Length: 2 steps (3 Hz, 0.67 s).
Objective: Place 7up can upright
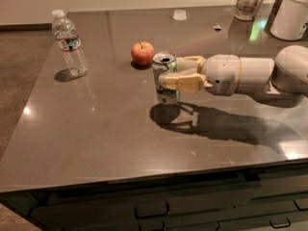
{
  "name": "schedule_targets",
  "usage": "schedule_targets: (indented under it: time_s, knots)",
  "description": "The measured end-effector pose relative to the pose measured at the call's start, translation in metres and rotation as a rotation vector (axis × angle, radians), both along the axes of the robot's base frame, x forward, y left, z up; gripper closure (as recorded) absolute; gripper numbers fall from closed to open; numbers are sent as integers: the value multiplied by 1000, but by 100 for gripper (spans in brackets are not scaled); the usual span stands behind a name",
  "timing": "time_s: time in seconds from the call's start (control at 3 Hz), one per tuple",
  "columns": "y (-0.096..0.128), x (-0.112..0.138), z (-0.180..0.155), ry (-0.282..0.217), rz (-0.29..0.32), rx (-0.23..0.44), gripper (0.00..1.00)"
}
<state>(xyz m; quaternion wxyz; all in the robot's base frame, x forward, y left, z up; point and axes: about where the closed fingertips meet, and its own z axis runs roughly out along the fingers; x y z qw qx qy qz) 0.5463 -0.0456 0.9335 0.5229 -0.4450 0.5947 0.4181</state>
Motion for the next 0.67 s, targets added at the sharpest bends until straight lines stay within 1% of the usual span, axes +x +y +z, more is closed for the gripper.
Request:
schedule_targets:
  time_s: [0.33,0.67]
  knots:
    - [-2,1,-5,13,1,38,100]
    - [-5,1,-10,20,-1,58,100]
